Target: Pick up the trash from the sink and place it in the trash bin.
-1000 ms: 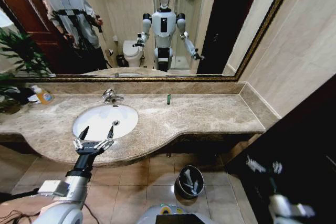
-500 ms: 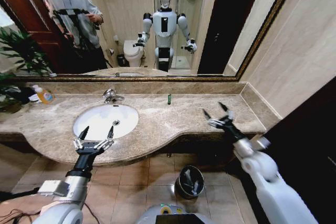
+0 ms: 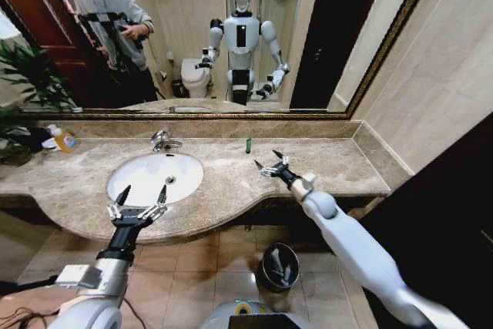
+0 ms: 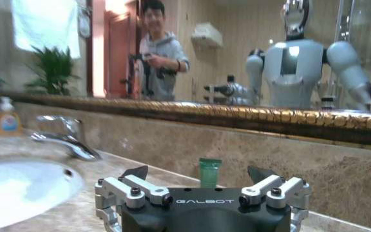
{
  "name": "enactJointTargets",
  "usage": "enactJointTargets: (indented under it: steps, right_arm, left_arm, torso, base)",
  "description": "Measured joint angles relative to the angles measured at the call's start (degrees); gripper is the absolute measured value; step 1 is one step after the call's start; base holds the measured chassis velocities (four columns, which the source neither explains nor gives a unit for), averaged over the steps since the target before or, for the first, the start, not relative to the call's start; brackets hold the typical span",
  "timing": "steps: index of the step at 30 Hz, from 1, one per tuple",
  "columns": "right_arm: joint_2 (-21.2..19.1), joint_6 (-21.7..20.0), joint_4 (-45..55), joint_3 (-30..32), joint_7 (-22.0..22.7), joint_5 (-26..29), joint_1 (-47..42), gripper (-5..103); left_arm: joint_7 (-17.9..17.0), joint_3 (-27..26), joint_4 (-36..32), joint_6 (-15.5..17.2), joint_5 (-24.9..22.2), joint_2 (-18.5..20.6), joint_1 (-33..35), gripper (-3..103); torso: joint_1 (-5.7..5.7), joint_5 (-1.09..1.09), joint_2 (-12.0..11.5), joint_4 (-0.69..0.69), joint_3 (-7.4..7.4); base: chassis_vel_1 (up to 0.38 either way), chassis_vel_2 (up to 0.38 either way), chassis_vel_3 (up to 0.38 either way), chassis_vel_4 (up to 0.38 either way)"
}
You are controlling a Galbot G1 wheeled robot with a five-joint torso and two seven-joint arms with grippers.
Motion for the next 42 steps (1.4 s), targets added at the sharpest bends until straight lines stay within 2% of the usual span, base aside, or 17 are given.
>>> enactJointTargets:
  steps: [6,11,18,25,42]
  right_arm:
    - [2.34,-2.26,-6.18,-4.97,2.57,0.29,5.51,100]
    - [5.21,-2.23,-10.46,-7.04,2.95,-0.16,8.37,100]
    - [8.32,1.12,-16.23,-6.46,1.22,-4.53,10.84,100]
    - [8.39,1.39,-17.14,-3.68,2.31,-5.04,10.46,100]
    - [14.99,2.49,-23.94,-4.65,2.4,-5.47,14.3,100]
  left_arm:
    - [0.0,0.0,0.0,0.0,0.0,0.0,0.0,100]
    - [0.0,0.0,0.0,0.0,0.0,0.0,0.0,100]
    - [0.0,0.0,0.0,0.0,0.0,0.0,0.0,100]
    - [0.0,0.0,0.0,0.0,0.0,0.0,0.0,100]
    - [0.0,0.0,0.0,0.0,0.0,0.0,0.0,100]
  torso:
    - [0.0,0.0,0.0,-0.01,0.0]
    - [-0.01,0.01,0.0,-0.01,0.0]
    - [0.0,0.01,0.0,0.01,0.0]
    - [-0.01,0.01,0.01,-0.03,-0.01]
    - [-0.01,0.0,0.01,-0.01,-0.01]
  base:
    - [0.0,0.0,0.0,0.0]
    - [0.0,0.0,0.0,0.0]
    - [0.0,0.0,0.0,0.0]
    - [0.0,0.0,0.0,0.0]
    - [0.0,0.0,0.0,0.0]
